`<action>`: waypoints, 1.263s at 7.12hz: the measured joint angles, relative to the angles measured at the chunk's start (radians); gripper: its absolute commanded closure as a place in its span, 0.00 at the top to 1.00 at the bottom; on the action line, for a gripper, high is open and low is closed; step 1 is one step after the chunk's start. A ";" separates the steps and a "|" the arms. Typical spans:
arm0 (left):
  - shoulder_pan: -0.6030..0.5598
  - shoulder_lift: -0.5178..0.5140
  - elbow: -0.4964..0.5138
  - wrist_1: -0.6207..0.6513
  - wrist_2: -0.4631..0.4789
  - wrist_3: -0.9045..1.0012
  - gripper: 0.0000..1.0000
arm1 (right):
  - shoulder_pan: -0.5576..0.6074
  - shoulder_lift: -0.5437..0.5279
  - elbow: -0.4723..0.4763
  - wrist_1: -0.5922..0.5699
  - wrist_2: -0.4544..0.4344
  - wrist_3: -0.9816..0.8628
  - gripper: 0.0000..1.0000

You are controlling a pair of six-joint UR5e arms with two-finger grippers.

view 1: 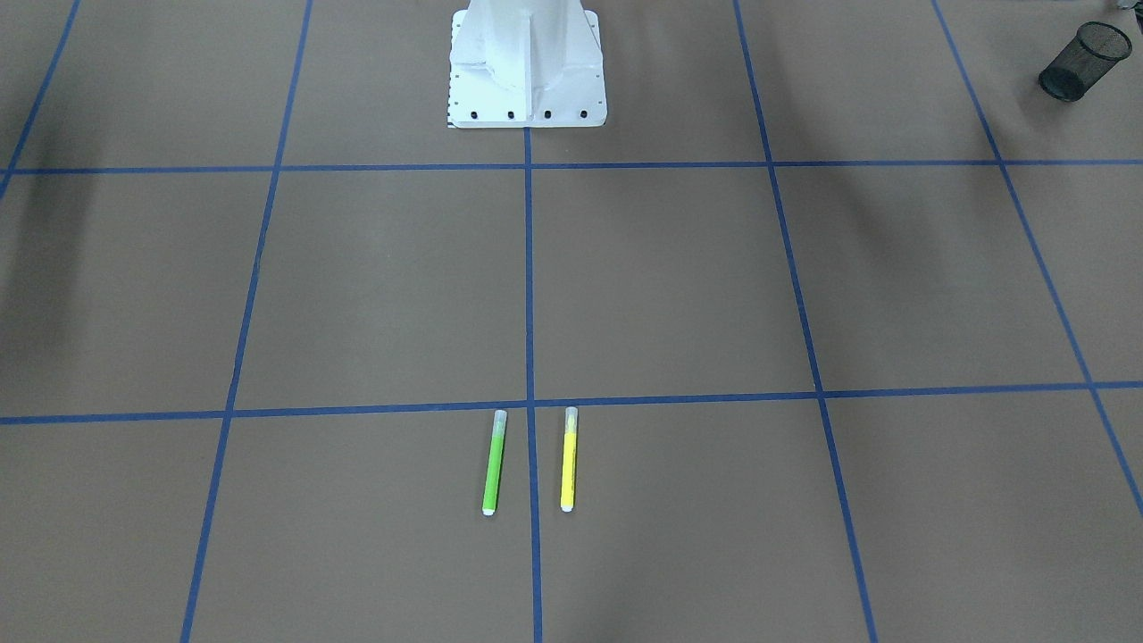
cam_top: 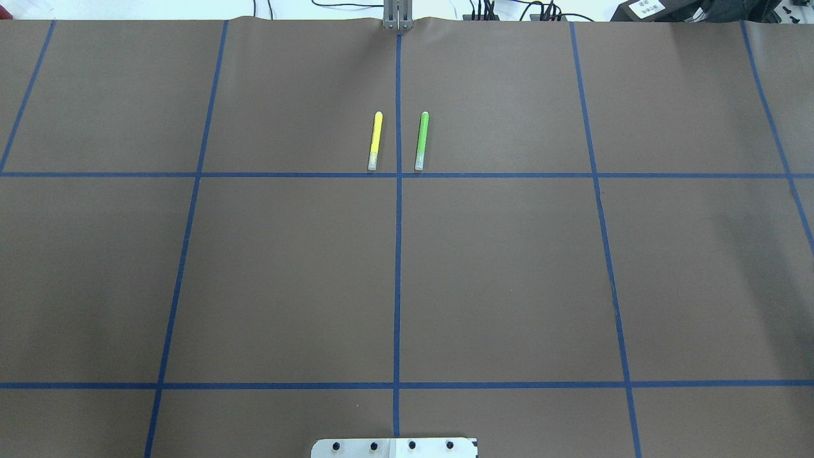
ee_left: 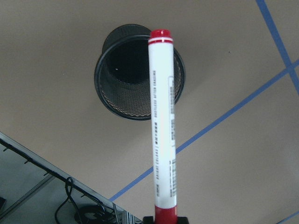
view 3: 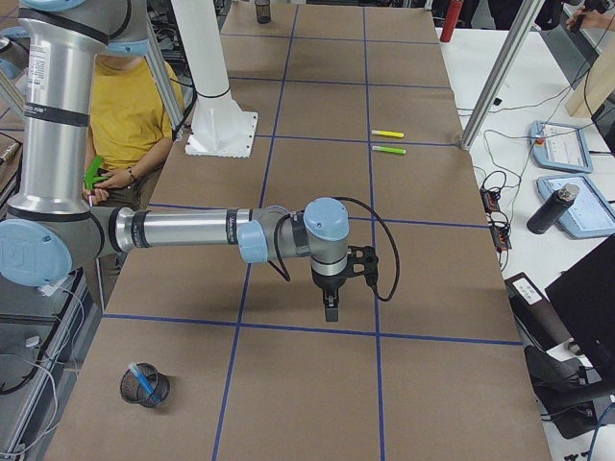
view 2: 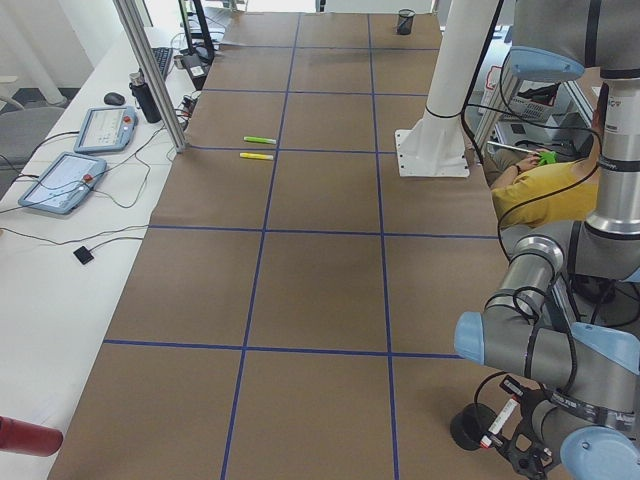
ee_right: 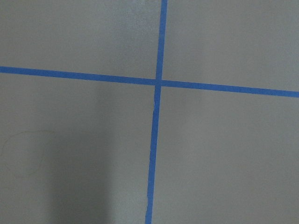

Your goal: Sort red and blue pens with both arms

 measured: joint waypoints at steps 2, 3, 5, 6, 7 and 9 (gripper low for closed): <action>-0.015 0.002 0.037 0.024 0.002 -0.027 0.00 | 0.000 0.000 0.003 0.000 0.000 -0.002 1.00; -0.017 0.005 0.062 0.030 0.001 -0.030 0.00 | 0.000 0.001 0.004 0.001 0.000 -0.002 1.00; -0.018 0.008 0.115 0.034 0.000 -0.032 0.00 | 0.000 0.002 0.004 0.001 0.000 -0.001 1.00; -0.019 0.004 0.139 0.035 -0.002 -0.033 0.00 | 0.000 0.003 0.003 0.001 0.000 -0.001 1.00; -0.020 -0.001 0.162 0.038 -0.013 -0.037 0.00 | 0.000 0.003 0.003 0.002 0.000 -0.001 1.00; -0.019 -0.006 0.175 0.041 -0.040 -0.044 0.00 | 0.000 0.003 0.003 0.002 0.000 -0.002 1.00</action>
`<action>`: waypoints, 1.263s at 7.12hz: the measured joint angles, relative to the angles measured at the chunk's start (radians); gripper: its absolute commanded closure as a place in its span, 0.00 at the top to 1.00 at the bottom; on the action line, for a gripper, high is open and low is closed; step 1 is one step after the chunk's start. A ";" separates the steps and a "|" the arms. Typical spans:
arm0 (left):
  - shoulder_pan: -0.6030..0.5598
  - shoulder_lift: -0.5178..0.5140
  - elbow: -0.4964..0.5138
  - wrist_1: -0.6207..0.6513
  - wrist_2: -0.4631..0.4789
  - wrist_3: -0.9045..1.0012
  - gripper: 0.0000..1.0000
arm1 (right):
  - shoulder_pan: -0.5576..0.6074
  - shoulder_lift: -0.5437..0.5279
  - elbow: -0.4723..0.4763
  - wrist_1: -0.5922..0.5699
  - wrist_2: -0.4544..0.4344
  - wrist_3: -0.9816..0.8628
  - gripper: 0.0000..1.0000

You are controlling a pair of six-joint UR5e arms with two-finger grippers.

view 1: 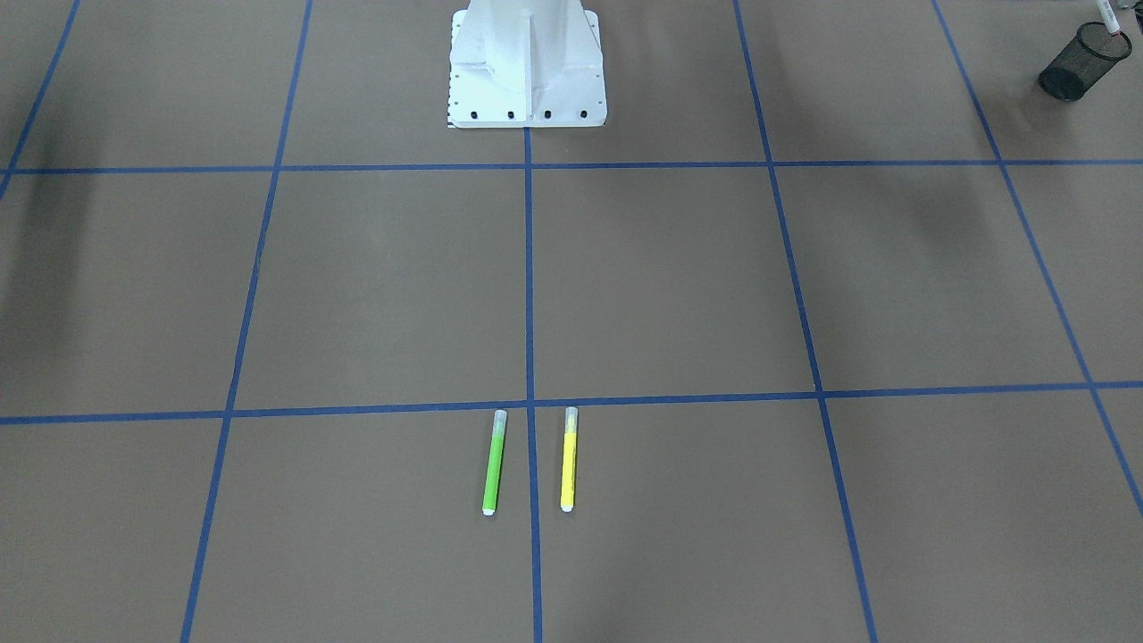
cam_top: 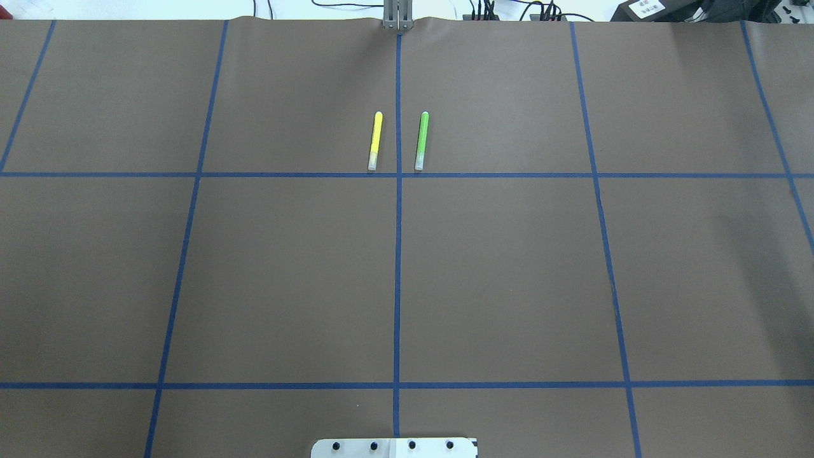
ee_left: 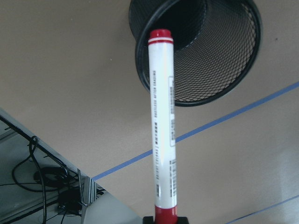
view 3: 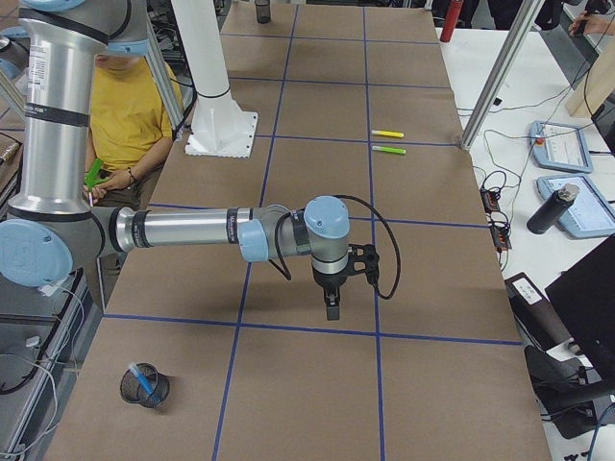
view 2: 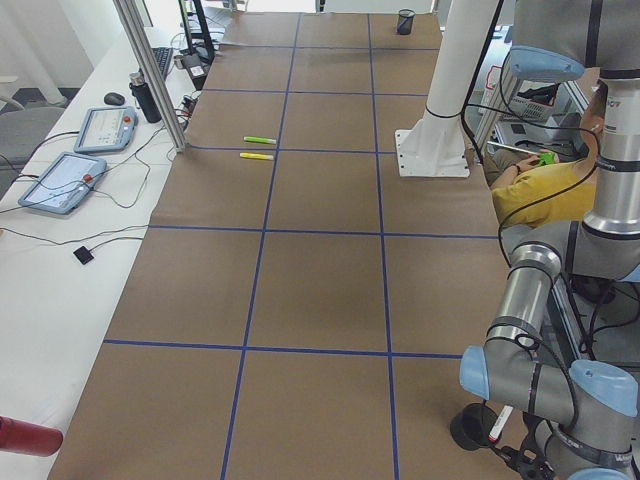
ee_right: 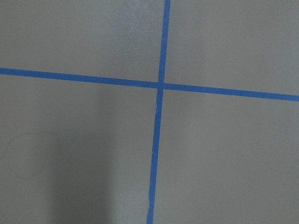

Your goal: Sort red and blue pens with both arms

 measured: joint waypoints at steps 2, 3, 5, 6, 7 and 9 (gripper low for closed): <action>0.001 -0.007 -0.002 -0.007 -0.004 0.001 0.00 | 0.000 0.001 -0.001 0.000 -0.001 0.000 1.00; 0.002 -0.013 -0.003 -0.009 -0.003 0.004 0.00 | 0.000 0.002 -0.002 0.000 -0.001 0.001 1.00; 0.003 -0.022 -0.004 -0.010 -0.005 0.003 0.00 | 0.000 0.004 -0.001 0.000 -0.002 0.004 1.00; 0.003 -0.023 -0.005 -0.007 -0.006 0.003 0.00 | 0.000 0.005 -0.001 0.000 -0.002 0.006 1.00; 0.003 -0.021 -0.005 -0.004 -0.006 0.010 0.00 | 0.000 0.007 -0.002 0.000 -0.002 0.007 1.00; 0.003 -0.007 0.003 -0.003 -0.008 0.032 0.00 | 0.000 0.005 -0.002 0.000 -0.002 0.008 1.00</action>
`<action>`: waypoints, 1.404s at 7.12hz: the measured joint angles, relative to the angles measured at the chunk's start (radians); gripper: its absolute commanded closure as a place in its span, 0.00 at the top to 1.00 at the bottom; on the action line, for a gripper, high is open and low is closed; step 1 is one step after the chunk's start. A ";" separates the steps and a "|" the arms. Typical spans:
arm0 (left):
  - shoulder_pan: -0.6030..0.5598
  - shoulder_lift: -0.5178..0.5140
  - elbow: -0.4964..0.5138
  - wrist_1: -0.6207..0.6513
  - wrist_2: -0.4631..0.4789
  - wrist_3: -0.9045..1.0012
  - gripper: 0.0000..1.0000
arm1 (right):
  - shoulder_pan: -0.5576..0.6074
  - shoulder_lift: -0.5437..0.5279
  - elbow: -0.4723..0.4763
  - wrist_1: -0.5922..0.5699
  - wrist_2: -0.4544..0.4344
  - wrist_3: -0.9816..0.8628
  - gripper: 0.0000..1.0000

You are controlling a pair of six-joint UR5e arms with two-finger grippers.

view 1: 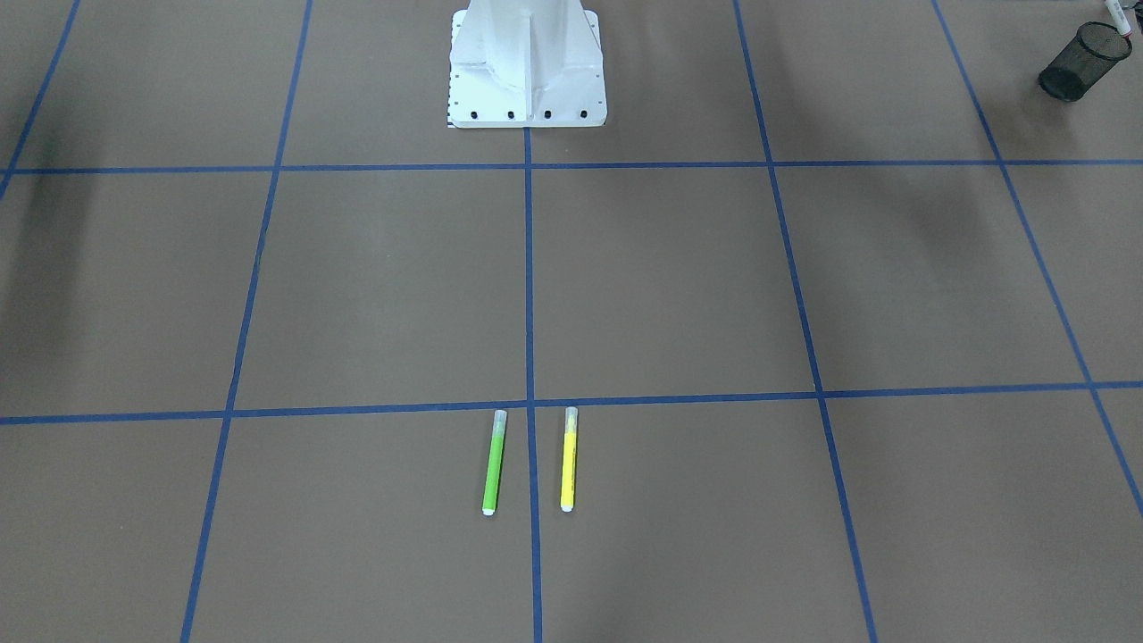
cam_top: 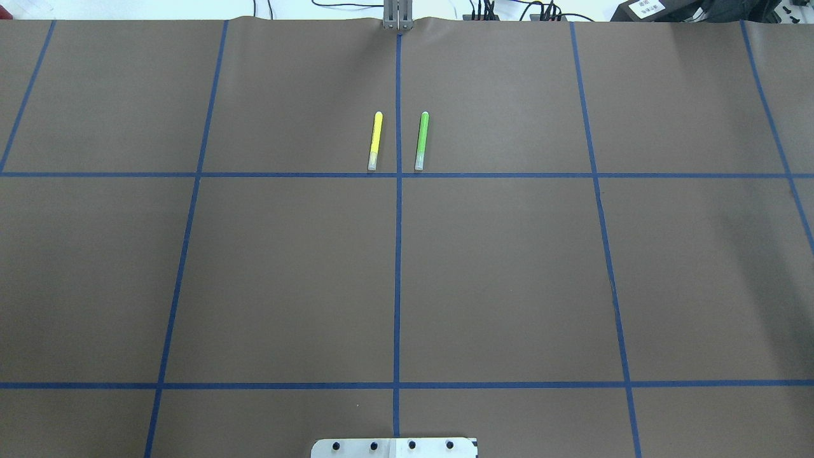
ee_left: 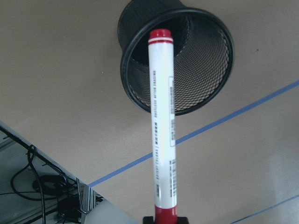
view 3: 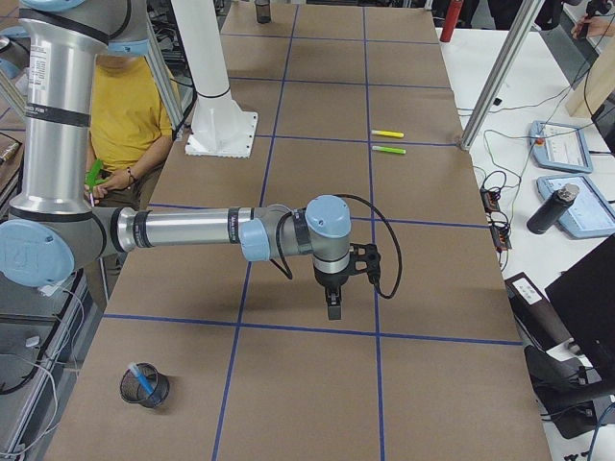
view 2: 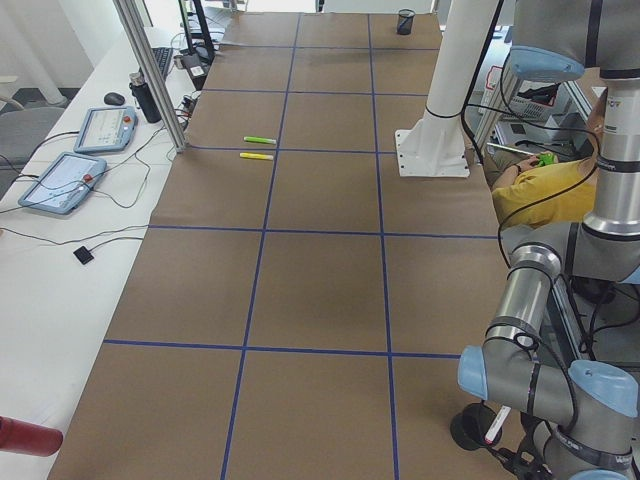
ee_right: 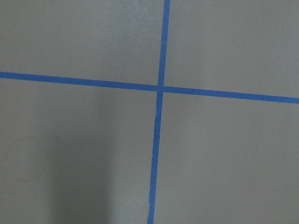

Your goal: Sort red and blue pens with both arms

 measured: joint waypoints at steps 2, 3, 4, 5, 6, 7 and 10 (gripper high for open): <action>-0.001 0.013 0.044 -0.005 -0.003 0.006 0.00 | 0.000 -0.001 0.001 0.000 0.000 -0.001 1.00; -0.001 0.013 0.060 -0.007 -0.004 0.002 0.08 | 0.000 -0.001 0.001 0.000 0.000 -0.001 1.00; -0.001 0.011 0.065 -0.007 -0.004 0.000 0.42 | 0.001 -0.001 0.001 0.000 0.000 -0.001 1.00; -0.001 0.007 0.066 -0.008 -0.004 0.002 0.99 | 0.001 -0.001 0.002 0.000 0.000 -0.001 1.00; -0.001 0.004 0.067 -0.008 -0.004 0.006 1.00 | 0.002 -0.001 0.003 0.000 0.000 -0.002 1.00; 0.000 0.003 0.067 -0.008 -0.004 0.007 1.00 | 0.003 -0.001 0.004 0.000 0.000 -0.003 1.00; 0.000 -0.001 0.066 -0.008 -0.006 0.005 1.00 | 0.007 -0.002 0.007 0.000 0.000 -0.006 1.00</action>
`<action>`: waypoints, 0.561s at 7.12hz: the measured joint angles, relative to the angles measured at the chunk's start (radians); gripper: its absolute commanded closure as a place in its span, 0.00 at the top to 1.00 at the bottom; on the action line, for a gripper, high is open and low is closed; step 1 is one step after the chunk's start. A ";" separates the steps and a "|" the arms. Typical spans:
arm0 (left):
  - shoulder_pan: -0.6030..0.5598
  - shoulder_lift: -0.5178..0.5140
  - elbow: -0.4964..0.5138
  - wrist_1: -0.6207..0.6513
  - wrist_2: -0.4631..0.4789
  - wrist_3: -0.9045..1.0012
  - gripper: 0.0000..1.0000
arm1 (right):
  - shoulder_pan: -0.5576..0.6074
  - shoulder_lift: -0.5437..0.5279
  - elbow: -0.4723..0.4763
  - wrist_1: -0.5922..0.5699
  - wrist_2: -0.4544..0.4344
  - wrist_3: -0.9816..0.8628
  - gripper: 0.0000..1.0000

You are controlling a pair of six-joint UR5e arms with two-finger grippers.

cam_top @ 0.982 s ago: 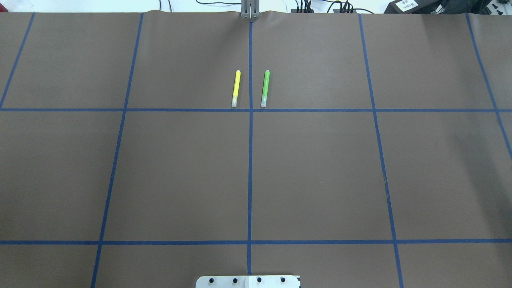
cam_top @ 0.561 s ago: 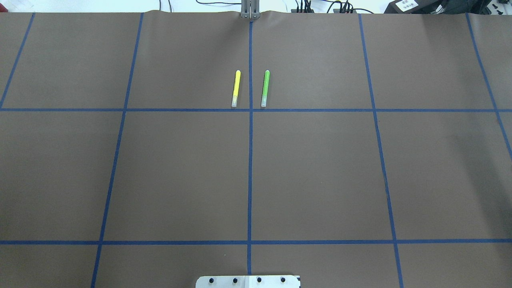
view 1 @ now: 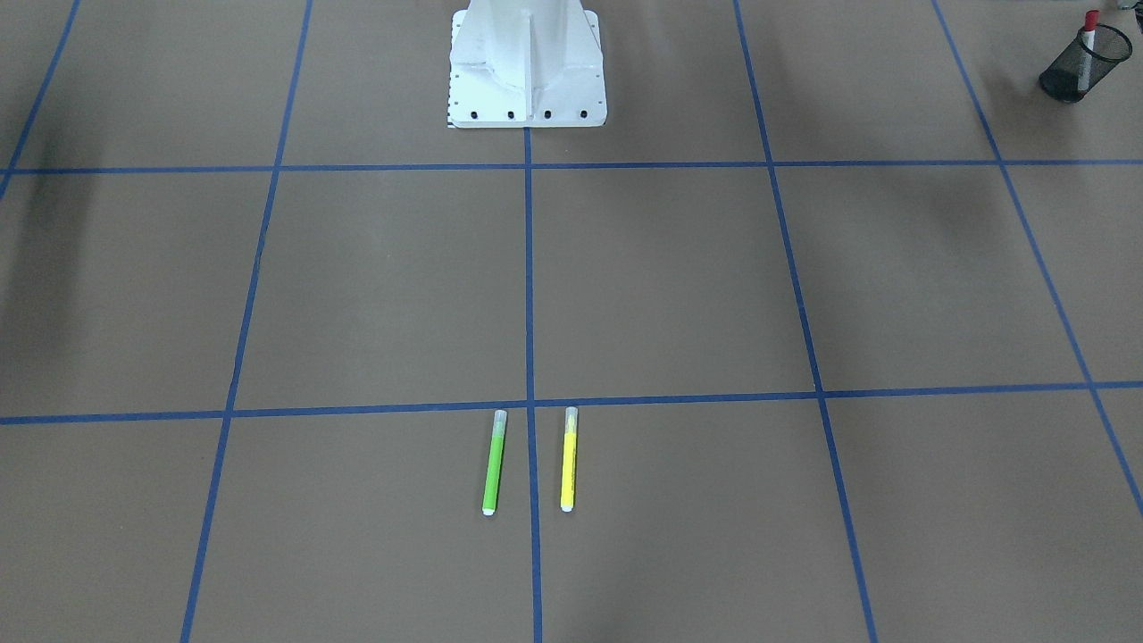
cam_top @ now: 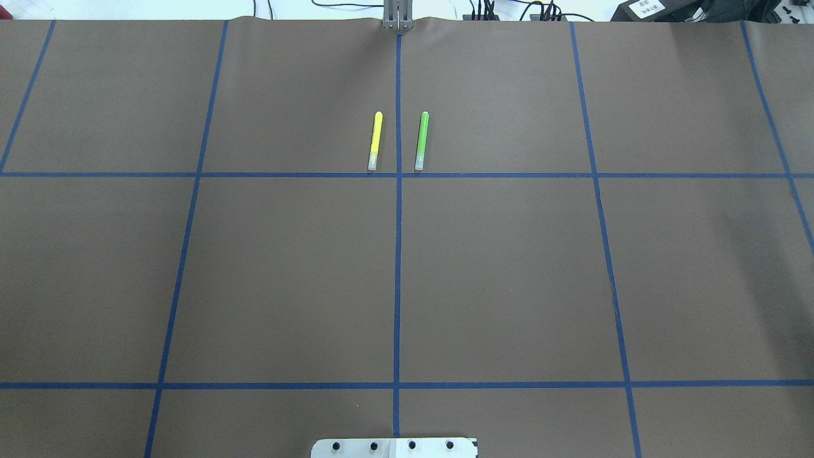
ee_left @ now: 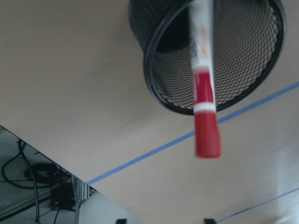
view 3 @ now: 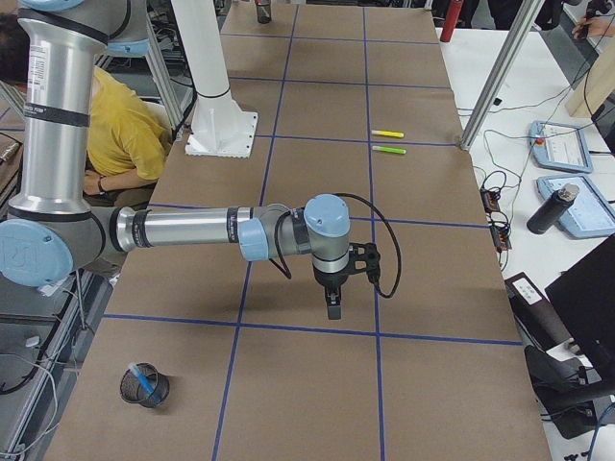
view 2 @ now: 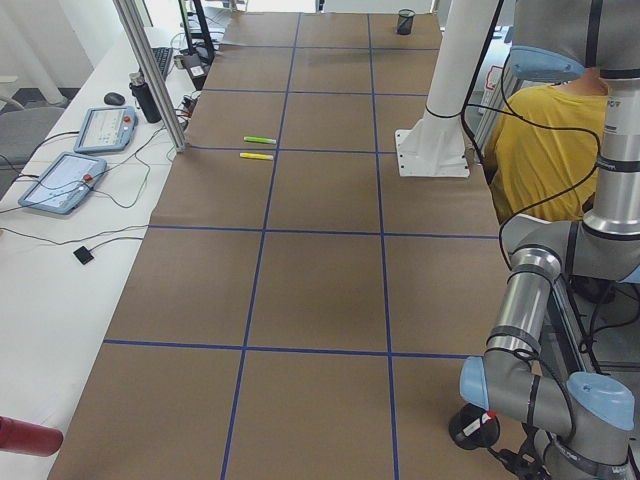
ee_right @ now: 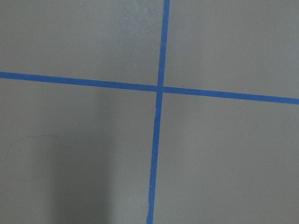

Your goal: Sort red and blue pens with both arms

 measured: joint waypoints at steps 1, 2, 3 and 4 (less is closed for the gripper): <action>0.000 -0.004 -0.001 0.001 -0.002 -0.002 1.00 | 0.000 0.000 0.000 0.000 0.001 0.000 1.00; 0.000 -0.010 -0.008 0.003 -0.004 -0.001 1.00 | 0.001 0.000 0.000 0.000 0.001 0.000 1.00; 0.000 -0.015 -0.036 0.005 -0.004 0.003 1.00 | 0.001 0.000 0.000 0.000 0.001 0.000 1.00; 0.000 -0.019 -0.083 0.005 -0.003 0.005 1.00 | 0.001 0.000 0.000 0.000 0.001 0.000 1.00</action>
